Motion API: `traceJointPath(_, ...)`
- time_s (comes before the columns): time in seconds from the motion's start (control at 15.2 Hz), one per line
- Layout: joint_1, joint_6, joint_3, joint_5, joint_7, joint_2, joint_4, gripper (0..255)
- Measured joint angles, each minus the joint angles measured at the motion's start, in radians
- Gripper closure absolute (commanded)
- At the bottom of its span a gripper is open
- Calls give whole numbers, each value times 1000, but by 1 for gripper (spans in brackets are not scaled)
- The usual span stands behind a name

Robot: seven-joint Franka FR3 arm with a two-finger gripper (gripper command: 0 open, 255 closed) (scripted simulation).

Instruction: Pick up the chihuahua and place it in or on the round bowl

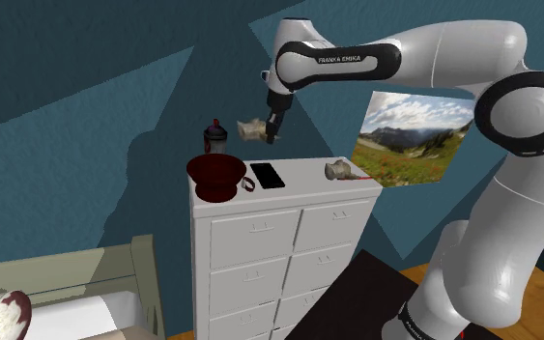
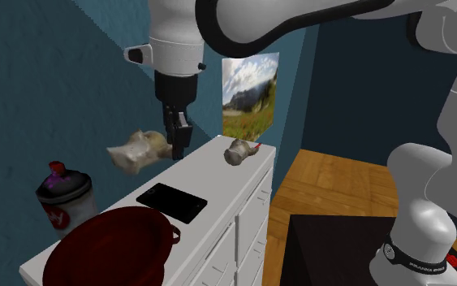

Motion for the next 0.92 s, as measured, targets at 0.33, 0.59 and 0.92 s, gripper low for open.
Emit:
traceJointPath(0.33, 56, -33, 54, -9, 109, 41, 60, 255)
traceJointPath(0.59, 104, -50, 96, -16, 200, 97, 120, 255)
traceJointPath(0.92, 131, -41, 117, -21, 252, 138, 146, 255)
